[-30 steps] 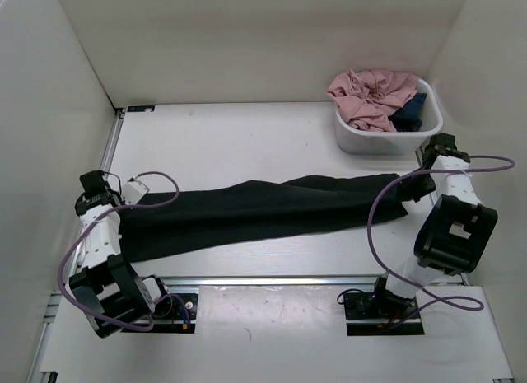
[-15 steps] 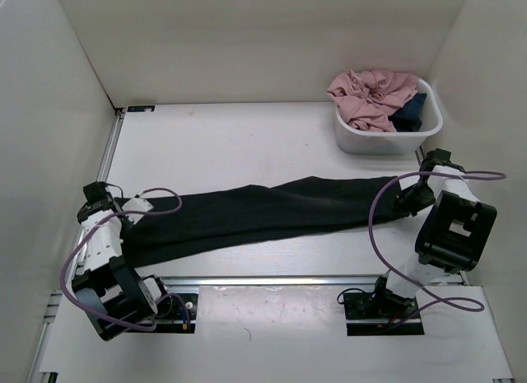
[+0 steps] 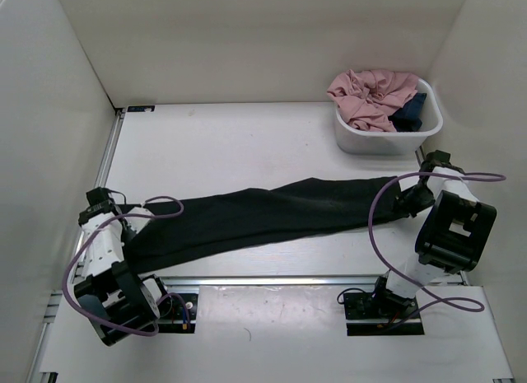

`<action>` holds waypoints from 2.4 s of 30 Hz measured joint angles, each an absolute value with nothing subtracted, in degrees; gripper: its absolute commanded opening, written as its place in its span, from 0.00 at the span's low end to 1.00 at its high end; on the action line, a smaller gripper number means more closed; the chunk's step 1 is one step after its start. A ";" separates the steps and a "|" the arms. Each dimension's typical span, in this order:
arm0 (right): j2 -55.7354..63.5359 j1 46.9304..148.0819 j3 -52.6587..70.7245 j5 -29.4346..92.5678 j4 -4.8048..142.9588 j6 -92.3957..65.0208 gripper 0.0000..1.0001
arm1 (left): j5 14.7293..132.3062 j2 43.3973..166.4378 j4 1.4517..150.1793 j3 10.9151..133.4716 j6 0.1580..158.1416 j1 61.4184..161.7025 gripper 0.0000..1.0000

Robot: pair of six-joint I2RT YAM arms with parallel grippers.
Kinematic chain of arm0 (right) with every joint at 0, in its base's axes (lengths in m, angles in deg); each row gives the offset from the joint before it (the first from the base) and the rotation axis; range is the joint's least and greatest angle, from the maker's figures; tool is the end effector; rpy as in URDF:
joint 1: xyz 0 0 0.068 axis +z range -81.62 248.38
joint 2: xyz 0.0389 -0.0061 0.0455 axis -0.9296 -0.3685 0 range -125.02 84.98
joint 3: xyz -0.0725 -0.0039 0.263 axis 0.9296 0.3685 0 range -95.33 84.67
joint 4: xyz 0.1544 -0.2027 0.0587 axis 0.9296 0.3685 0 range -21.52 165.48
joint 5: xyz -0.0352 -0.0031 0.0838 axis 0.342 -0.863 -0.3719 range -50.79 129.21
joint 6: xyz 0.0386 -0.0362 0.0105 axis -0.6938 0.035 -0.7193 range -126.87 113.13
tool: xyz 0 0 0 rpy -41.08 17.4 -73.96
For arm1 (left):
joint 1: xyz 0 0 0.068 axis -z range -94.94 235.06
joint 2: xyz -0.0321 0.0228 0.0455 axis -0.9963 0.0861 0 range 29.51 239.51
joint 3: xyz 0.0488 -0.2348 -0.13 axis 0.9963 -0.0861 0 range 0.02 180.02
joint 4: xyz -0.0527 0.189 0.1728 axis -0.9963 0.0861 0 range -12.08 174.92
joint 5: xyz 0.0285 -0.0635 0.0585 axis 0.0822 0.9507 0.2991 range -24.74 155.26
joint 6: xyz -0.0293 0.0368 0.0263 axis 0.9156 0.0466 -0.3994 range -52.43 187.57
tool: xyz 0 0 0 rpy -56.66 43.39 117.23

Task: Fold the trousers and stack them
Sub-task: Fold the trousers

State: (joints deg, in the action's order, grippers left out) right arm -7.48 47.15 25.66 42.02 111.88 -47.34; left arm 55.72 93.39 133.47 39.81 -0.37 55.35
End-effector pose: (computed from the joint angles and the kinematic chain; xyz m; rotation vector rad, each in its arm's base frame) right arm 0.2733 -0.1079 0.1856 1.4976 2.4918 -0.0144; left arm 0.1461 0.0902 0.1979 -0.9968 -2.9479 -0.3831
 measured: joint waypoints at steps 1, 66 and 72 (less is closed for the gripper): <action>-7.48 47.12 25.66 42.02 111.83 -47.34 0.03 | 55.30 93.43 133.91 39.84 -0.11 55.32 0.14; -19.72 61.48 17.45 43.39 102.31 -43.76 0.00 | 52.20 112.32 132.49 44.65 17.59 66.30 0.63; -13.52 58.38 26.52 43.13 97.06 -60.78 0.00 | 47.02 112.95 129.73 35.84 20.65 68.64 0.60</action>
